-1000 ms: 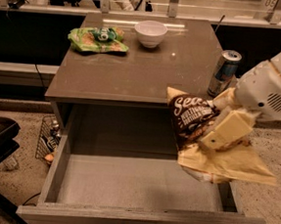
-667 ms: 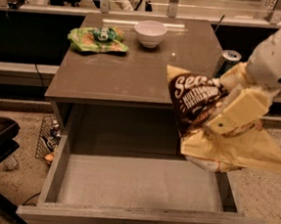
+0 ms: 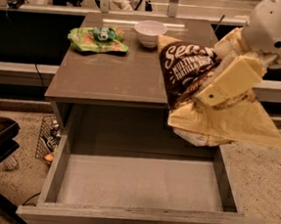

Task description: Pick brown chip bag from top drawer and place on counter

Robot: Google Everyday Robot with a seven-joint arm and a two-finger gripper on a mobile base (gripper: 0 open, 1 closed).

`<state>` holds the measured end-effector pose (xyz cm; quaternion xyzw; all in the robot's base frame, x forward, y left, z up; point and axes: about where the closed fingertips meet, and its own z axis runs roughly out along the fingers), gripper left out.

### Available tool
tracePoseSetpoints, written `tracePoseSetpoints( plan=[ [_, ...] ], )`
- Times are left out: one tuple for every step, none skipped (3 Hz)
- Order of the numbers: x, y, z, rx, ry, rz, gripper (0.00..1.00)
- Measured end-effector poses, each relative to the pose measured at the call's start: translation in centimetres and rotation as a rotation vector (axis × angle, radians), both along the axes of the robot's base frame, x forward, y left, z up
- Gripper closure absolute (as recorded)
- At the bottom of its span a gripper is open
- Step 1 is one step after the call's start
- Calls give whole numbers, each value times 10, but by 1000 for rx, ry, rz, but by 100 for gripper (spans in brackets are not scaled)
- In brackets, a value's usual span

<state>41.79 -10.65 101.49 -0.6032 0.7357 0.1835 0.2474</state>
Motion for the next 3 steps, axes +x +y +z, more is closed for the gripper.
tracePoseSetpoints(
  plan=[
    [42,7,1,-2,-6,-38,100],
    [110,35,6,16,40,-86,100],
    [172,63,4,34,88,-138,100]
  ],
)
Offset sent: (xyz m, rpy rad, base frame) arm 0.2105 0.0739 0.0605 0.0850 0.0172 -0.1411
